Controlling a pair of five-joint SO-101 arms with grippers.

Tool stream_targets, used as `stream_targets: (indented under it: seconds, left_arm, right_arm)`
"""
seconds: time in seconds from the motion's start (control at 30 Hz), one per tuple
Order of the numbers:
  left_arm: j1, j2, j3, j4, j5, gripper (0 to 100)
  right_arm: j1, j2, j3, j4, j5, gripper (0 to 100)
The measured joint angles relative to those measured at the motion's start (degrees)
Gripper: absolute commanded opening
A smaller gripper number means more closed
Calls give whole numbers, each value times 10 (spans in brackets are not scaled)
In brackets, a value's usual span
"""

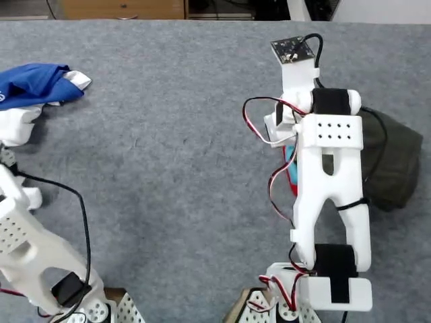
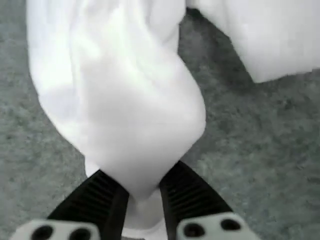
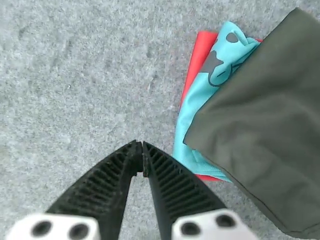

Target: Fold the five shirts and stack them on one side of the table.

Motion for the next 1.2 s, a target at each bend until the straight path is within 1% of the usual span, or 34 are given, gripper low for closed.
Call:
stream_targets:
  seconds: [0.17,0.27,0.33,0.43,0.53,0.63,0.67,0.73,0.87,0.93,1.0,1.1,1.2]
  left_arm:
    - [55,-31,-72,104,0,18]
    - [109,-102,-76,123,0,18]
    - [154,-164,-56,126,0,18]
    - [241,-266,20,127,0,19]
    - [347,-366,115,127,4,19]
    - [447,-458,197,104,32,22]
    - [471,-486,219,90,37,26]
    - [503,-539,258,65,42,76]
    - [513,-628,308,44,93,267]
    - [495,-666,320,45,124,322]
    - [455,-707,326,55,142,327]
    - [384,-763,331,64,149,324]
    - [323,-825,334,72,149,328]
  right_arm:
    - [0,0,0,3,0,5]
    - [0,0,0,3,0,5]
    - [-8,0,0,3,0,6]
    - [-26,0,11,3,0,6]
    - [-53,0,21,3,0,6]
    - [-68,0,36,-10,0,9]
    - [-68,0,40,-16,0,9]
    - [-69,0,51,-25,0,9]
    - [-84,0,74,-26,1,22]
    - [-102,0,76,-27,4,80]
    - [-127,0,76,-27,6,160]
    - [-171,0,76,-27,6,253]
    - [-226,2,76,-32,6,287]
